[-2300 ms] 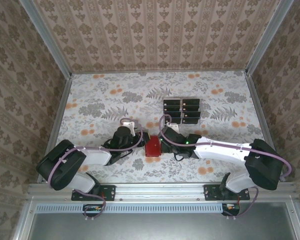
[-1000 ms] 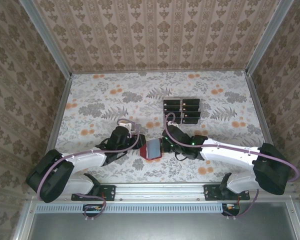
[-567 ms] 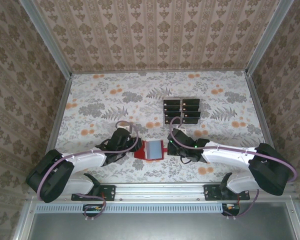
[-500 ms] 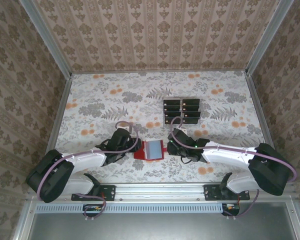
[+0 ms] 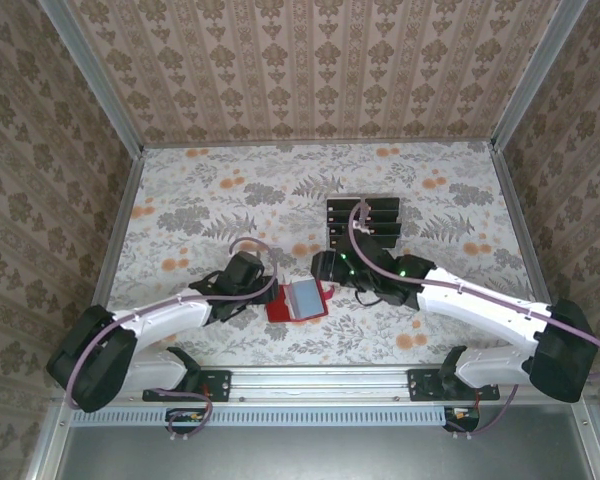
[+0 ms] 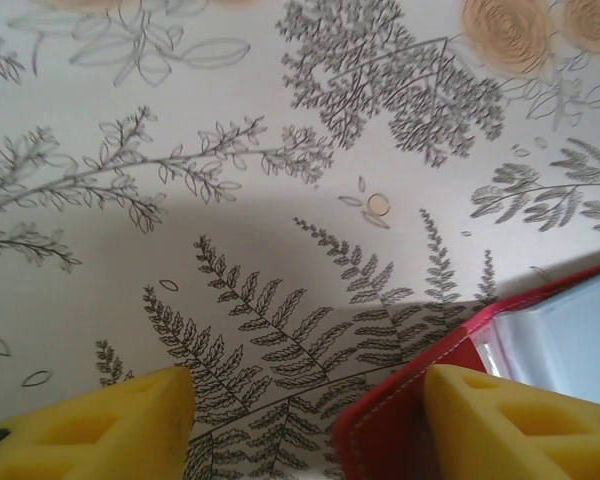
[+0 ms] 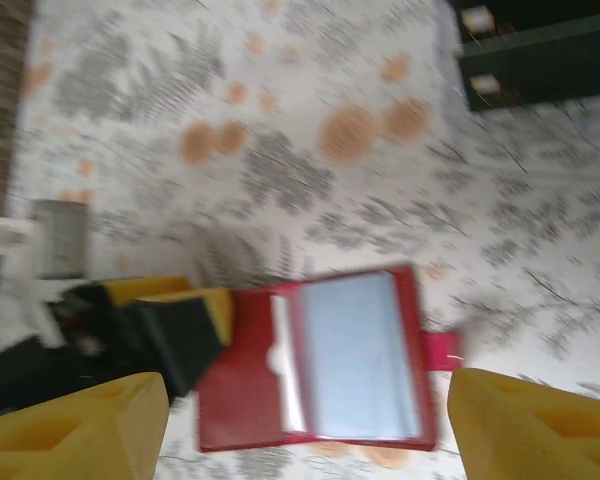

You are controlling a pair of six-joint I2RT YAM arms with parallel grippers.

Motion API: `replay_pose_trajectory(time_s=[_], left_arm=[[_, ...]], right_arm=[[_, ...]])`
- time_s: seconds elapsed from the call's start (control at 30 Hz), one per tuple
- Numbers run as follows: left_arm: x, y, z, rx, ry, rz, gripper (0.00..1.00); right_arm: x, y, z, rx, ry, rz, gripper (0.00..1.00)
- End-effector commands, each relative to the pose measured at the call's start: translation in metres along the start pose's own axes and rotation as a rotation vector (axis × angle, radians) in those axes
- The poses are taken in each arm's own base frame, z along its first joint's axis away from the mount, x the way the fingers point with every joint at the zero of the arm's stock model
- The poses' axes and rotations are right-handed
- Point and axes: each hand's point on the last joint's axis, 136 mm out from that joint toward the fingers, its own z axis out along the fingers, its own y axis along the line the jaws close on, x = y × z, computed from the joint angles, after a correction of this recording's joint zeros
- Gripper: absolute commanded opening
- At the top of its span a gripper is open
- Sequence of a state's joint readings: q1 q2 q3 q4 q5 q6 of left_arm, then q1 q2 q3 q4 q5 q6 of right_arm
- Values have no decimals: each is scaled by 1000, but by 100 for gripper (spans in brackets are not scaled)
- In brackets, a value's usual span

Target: Put the credit cards into the card holder

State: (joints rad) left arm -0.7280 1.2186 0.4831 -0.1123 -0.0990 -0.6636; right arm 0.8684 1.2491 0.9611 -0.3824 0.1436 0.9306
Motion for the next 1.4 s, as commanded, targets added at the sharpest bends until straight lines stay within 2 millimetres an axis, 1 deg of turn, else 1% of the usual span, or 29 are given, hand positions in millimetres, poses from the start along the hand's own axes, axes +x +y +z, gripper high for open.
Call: replay_pose_trajectory(time_s=[0.0,0.13,0.2,0.3,0.37,0.47,0.5,0.57,0.67,0.87,0.93,1.07,1.13,1.17,1.27,1.37], left_arm=[[-14,-5,-20,-18,-6,74,66],[-17,-16,-33,24,16,71,67],[-14,-22,-36,45,30,54,68],[-9,-29,-38,57,47,53,69],[-2,-27,-36,38,78,48,69],[17,-17,-31,-14,134,39,68],[23,-14,-29,-25,146,30,68],[33,-9,-25,-32,159,9,67],[39,-4,-19,-40,159,-14,65],[36,-2,-13,-56,149,-2,61],[34,-1,-11,-57,141,0,60],[32,2,-6,-57,132,-4,60],[31,3,-2,-52,128,-13,60],[31,3,0,-50,125,-14,60],[26,3,7,-42,113,-20,59],[21,3,15,-45,101,-7,59]], right_arm=[[-15,18,-20,-16,9,-8,77],[-42,46,-32,-47,-25,19,81],[-52,54,-35,-52,-20,41,83],[-68,69,-40,-100,-10,80,84],[-80,76,-42,-138,-9,110,84],[-92,88,-49,-198,-3,145,85],[-92,89,-41,-191,13,150,85],[-95,96,-42,-214,25,158,85],[-96,103,-42,-235,37,165,85],[-100,108,-45,-270,44,187,85],[-105,113,-46,-294,26,191,85],[-106,113,-44,-283,32,188,85],[-108,110,-44,-272,20,184,85],[-106,107,-42,-263,23,182,85],[-89,90,-27,-223,55,179,85],[-65,66,-8,-189,101,148,83]])
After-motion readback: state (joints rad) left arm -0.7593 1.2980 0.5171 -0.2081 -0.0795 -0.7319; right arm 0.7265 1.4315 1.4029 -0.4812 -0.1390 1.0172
